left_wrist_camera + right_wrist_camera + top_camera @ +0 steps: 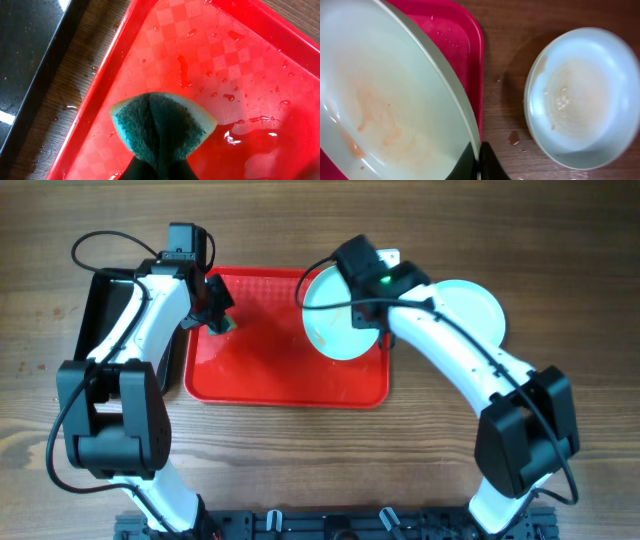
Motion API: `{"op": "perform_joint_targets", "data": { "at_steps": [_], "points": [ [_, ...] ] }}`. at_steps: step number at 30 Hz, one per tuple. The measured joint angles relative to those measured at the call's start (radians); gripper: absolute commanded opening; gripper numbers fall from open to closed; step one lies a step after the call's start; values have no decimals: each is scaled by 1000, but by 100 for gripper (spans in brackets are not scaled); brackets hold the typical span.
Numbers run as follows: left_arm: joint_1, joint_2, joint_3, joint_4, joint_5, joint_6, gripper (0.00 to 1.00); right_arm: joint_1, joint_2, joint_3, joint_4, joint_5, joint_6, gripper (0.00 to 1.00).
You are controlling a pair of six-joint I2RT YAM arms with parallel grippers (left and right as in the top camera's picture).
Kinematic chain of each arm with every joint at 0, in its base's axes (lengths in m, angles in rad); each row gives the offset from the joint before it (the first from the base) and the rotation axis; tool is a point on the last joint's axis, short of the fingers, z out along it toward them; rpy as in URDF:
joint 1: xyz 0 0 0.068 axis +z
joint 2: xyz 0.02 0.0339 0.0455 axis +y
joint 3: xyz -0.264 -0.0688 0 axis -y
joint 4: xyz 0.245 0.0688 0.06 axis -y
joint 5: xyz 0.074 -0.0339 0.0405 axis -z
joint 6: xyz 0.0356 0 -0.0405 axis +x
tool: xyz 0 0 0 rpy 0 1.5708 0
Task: Clean dirty plates on tray and stack at the side
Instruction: 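Lift the sponge off and lift the plate with the right gripper, then carry the plate right and stack it on the plate pile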
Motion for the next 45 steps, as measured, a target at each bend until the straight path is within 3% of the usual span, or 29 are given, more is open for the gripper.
{"op": "perform_joint_targets", "data": {
  "at_steps": [13,29,38,45],
  "points": [
    [-24,0,0,0,4,23,4,224,0,0,-57,477,32,4],
    [-24,0,0,19,4,33,4,221,-94,0,-29,534,77,4],
    [-24,0,0,21,4,33,4,188,-95,0,-10,434,75,4],
    [-24,0,0,26,4,33,4,211,-121,0,-17,557,43,4]
  ]
}}
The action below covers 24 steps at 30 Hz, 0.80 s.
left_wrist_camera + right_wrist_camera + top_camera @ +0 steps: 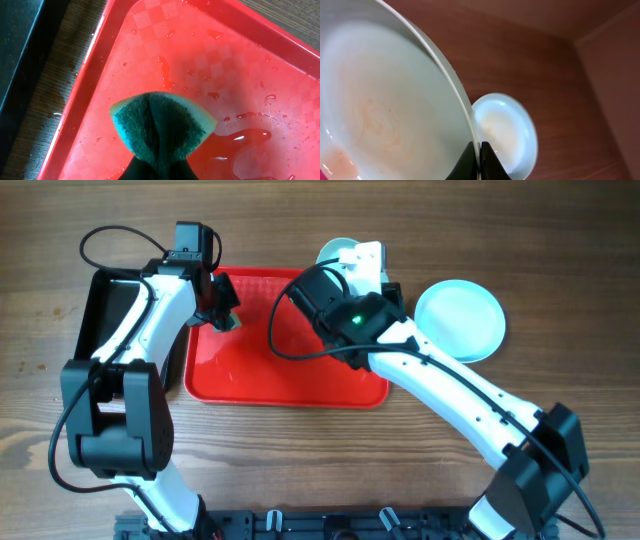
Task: Clean dirty plates on tray and stack at the side
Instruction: 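Carry the plate right and stack it on the plate pile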
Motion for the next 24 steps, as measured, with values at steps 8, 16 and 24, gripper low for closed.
{"op": "perform_joint_targets", "data": {
  "at_steps": [8,16,24],
  "points": [
    [0,0,0,0,0,0,4,68,-4,0,8,218,-24,4],
    [0,0,0,0,0,0,4,75,-5,0,18,212,-24,4],
    [0,0,0,2,0,0,4,-71,-5,0,29,-259,-24,4]
  ]
}}
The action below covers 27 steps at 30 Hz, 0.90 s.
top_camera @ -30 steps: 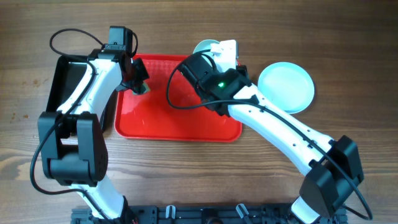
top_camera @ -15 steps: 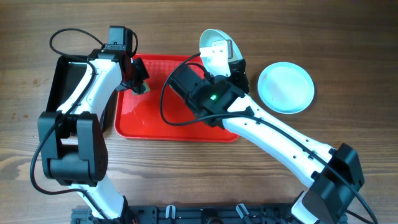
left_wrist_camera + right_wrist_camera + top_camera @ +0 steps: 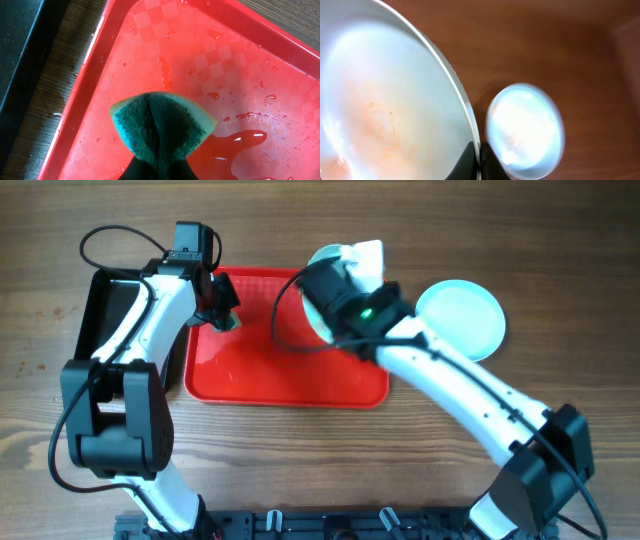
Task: Clean dirty plates on tray and stack at the side
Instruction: 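Carry the plate right and stack it on the plate pile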
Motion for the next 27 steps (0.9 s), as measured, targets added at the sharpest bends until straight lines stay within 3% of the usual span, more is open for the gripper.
{"op": "perform_joint_targets", "data": {
  "at_steps": [5,7,10,18,24,25,27],
  "points": [
    [0,0,0,6,0,0,4,-207,-8,0,-3,-293,-14,4],
    [0,0,0,6,0,0,4,-357,-27,0,-18,-427,-31,4],
    [0,0,0,6,0,0,4,-492,-39,0,-53,-518,-37,4],
    [0,0,0,6,0,0,4,-819,-42,-74,-39,-613,-68,4],
    [0,0,0,6,0,0,4,-886,-42,-258,113,-631,-75,4],
    [0,0,0,6,0,0,4,-886,-42,-283,129,-637,-75,6],
    [0,0,0,6,0,0,4,-886,-42,-323,144,-645,-74,28]
  ]
}}
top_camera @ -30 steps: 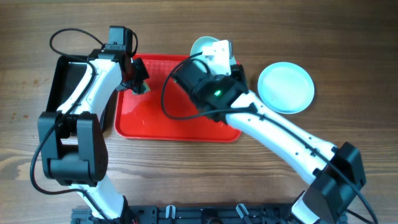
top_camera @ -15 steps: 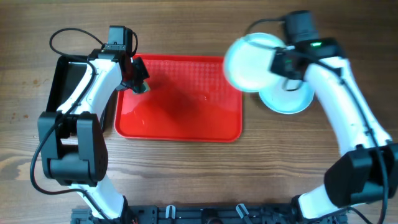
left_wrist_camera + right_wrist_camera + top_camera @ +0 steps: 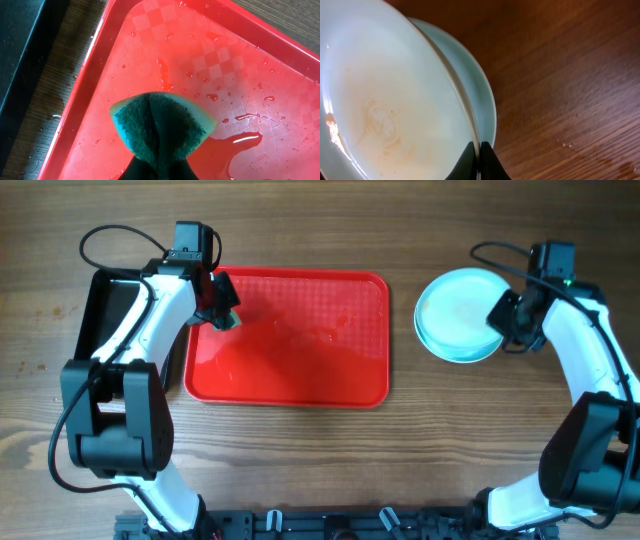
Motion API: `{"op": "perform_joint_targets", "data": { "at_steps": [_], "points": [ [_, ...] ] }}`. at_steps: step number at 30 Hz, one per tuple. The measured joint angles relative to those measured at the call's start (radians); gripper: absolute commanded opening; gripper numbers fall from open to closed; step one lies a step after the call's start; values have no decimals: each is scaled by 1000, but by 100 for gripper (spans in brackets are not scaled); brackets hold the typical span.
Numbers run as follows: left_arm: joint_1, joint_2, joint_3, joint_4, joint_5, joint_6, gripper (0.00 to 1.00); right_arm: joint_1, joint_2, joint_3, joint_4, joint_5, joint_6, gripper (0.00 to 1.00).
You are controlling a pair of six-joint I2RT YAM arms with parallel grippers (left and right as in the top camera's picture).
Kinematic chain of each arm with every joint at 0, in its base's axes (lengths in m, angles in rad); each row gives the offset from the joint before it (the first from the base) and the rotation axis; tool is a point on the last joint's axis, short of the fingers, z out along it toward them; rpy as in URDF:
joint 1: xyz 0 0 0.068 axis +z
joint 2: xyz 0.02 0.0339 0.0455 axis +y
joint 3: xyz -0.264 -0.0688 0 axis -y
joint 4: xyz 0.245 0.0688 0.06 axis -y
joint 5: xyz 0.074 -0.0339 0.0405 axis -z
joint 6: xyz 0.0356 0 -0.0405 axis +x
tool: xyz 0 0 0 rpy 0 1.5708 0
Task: Clean dirty plates on tray and stack at the side
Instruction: 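Carry the plate right and stack it on the plate pile, then lower the sponge into the black tray and open the left gripper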
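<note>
My right gripper point(image 3: 479, 150) is shut on the rim of a pale plate point(image 3: 385, 95) with faint orange smears, held just over a second pale plate point(image 3: 480, 95) lying on the wood right of the tray. From overhead both plates point(image 3: 457, 314) read as one stack, with the right gripper point(image 3: 505, 316) at its right edge. My left gripper point(image 3: 160, 165) is shut on a green and yellow sponge point(image 3: 162, 125) above the wet red tray point(image 3: 240, 65); overhead, the sponge point(image 3: 226, 321) hangs at the upper left of the tray point(image 3: 290, 340), which holds no plate.
A black bin point(image 3: 105, 320) stands left of the tray, close to the left arm. Puddles and drops of water point(image 3: 245, 140) lie on the tray floor. Wooden table point(image 3: 320, 470) runs on all sides.
The right arm has carried its plate from above the tray's upper right to the plate lying on the table at the right. The left gripper and sponge have hardly moved.
At first the right gripper held a smeared plate tilted over the tray's right part, the left holding the sponge at the upper left. Later the plate was lifted high near the tray's back edge. Now it sits over the side plate and the tray is bare.
</note>
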Motion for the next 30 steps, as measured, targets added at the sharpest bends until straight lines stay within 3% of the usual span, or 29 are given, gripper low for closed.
{"op": "perform_joint_targets", "data": {
  "at_steps": [1,2,11,16,23,30],
  "points": [
    [0,0,0,0,0,0,4,0,0,-7,1,-2,5,37],
    [0,0,0,0,0,0,4,0,0,-12,0,-4,-4,41],
    [0,0,0,-1,0,17,4,21,0,64,-70,-211,-94,50],
    [0,0,14,-101,0,71,4,187,0,168,-9,-350,-151,57],
    [6,-18,70,-214,-2,270,4,451,5,171,170,-422,-130,65],
    [137,-27,70,-248,-2,301,4,549,115,171,202,-391,-116,66]
  ]
}}
